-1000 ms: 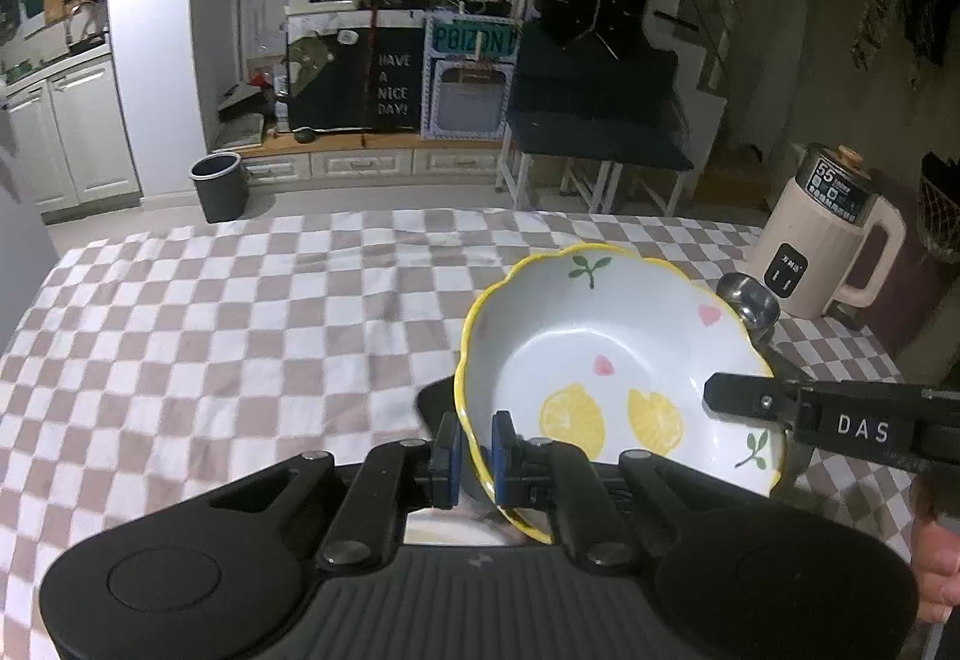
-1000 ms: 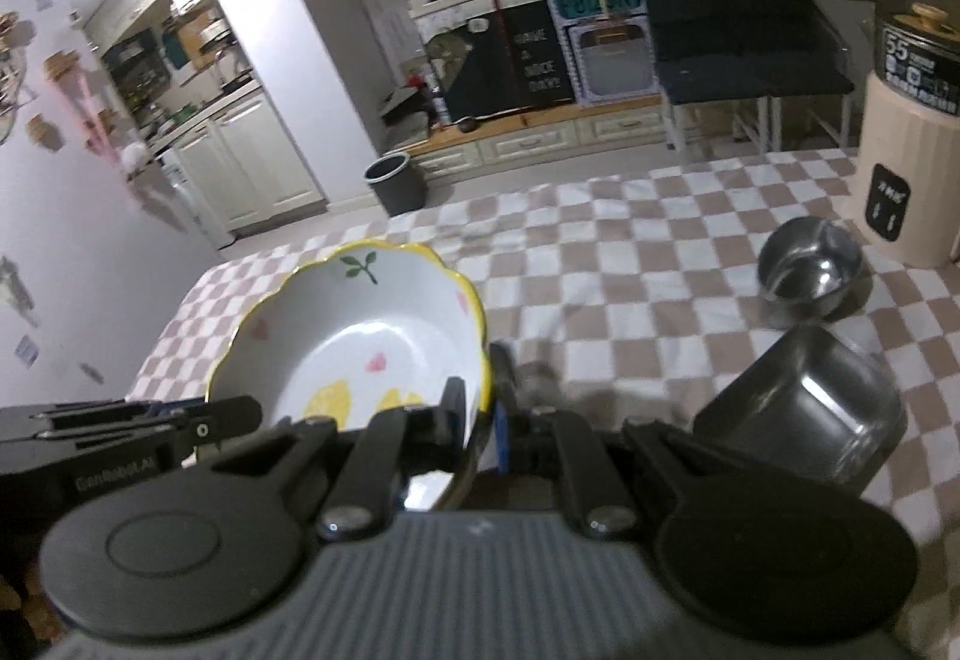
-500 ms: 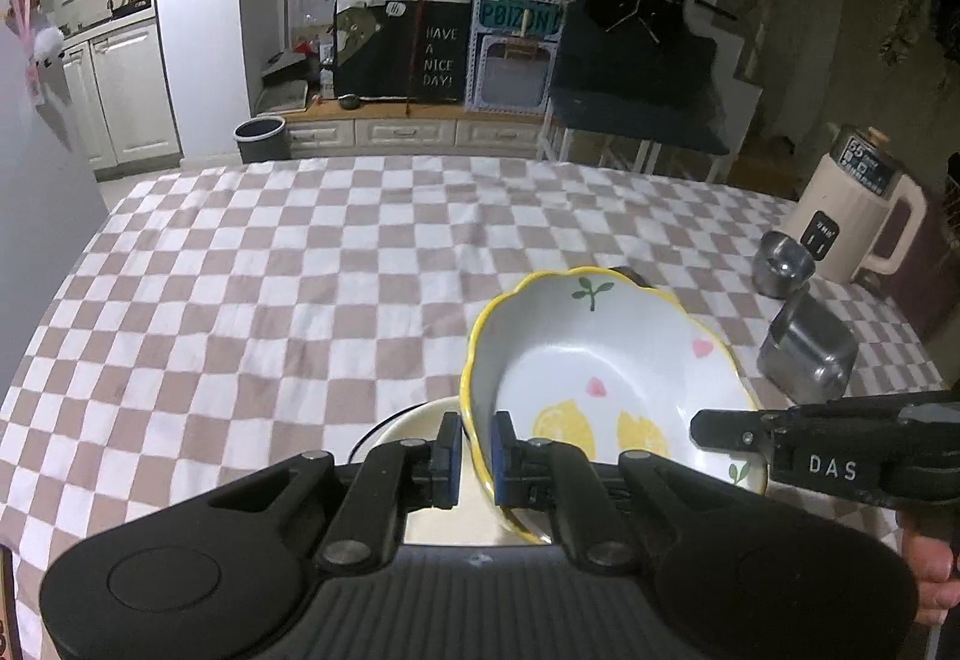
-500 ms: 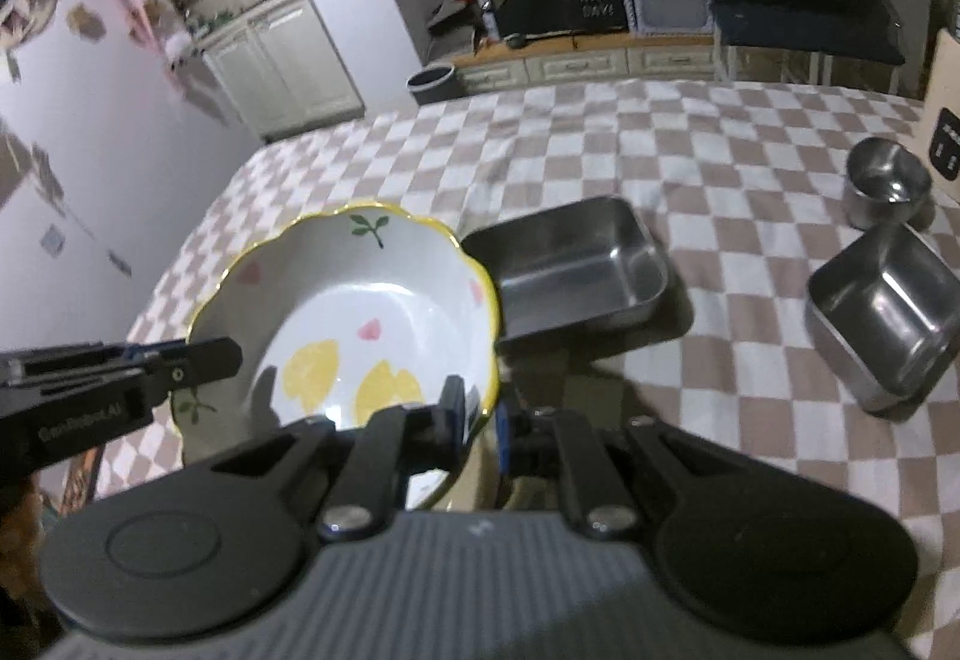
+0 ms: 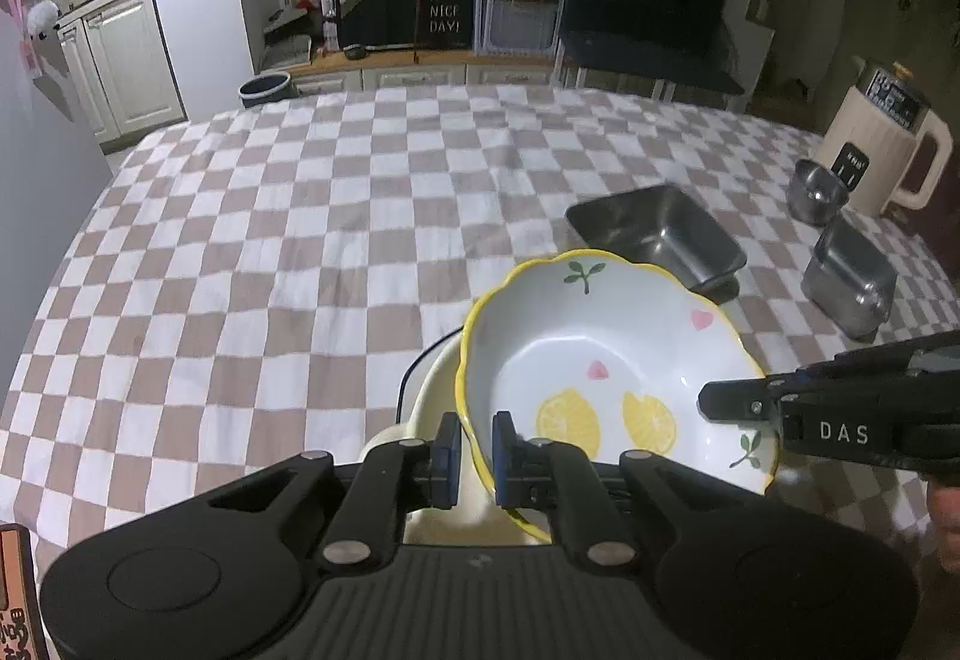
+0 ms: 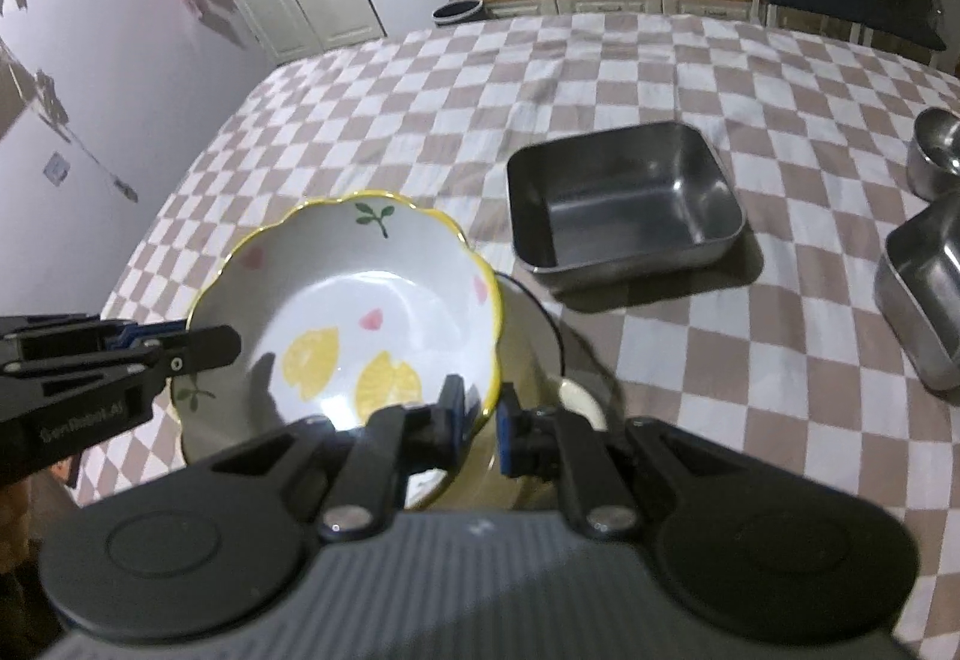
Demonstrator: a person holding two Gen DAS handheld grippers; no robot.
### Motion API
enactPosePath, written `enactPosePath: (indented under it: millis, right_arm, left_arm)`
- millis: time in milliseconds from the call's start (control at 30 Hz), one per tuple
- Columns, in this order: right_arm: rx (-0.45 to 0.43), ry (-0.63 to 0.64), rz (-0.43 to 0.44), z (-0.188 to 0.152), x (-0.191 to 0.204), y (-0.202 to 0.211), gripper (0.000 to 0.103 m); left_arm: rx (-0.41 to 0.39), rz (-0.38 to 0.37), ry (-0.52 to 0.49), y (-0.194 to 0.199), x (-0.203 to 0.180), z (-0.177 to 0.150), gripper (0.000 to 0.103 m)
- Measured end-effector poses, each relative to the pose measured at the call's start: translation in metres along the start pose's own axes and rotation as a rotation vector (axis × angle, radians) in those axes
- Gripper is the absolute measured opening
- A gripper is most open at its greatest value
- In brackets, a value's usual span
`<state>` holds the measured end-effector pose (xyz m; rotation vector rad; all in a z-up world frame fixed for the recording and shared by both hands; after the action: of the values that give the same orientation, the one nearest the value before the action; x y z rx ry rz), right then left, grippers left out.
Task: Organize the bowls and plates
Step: 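Lift the lemon bowl with both grippers and carry it over the cream bowl, then lower the lemon bowl into the cream bowl with both grippers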
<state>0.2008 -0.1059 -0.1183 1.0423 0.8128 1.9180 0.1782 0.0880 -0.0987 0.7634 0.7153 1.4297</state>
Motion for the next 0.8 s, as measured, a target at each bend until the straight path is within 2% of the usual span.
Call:
enactPosePath:
  millis: [400, 800]
  right_arm:
    - [0.067, 0.015, -0.055, -0.008, 0.0, -0.023, 0.013]
    - [0.088, 0.007, -0.09, -0.007, 0.002, -0.032, 0.013]
  left_arm:
    - [0.079, -0.007, -0.048, -0.02, 0.0, -0.016, 0.012]
    - [0.094, -0.018, -0.044, -0.027, 0.005, -0.018, 0.011]
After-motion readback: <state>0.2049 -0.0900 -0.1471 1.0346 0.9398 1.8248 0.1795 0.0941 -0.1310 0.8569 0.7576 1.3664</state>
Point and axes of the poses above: each gripper's, at about its wrist camera, not at the fingertips, and y roughly against the way its jaws point, x to its left, z to its top, the point moved 6 cm from there along -y, roughly the way its jaws point, and after that the axes turned 5 degrees about z, right-handed, at the moved point
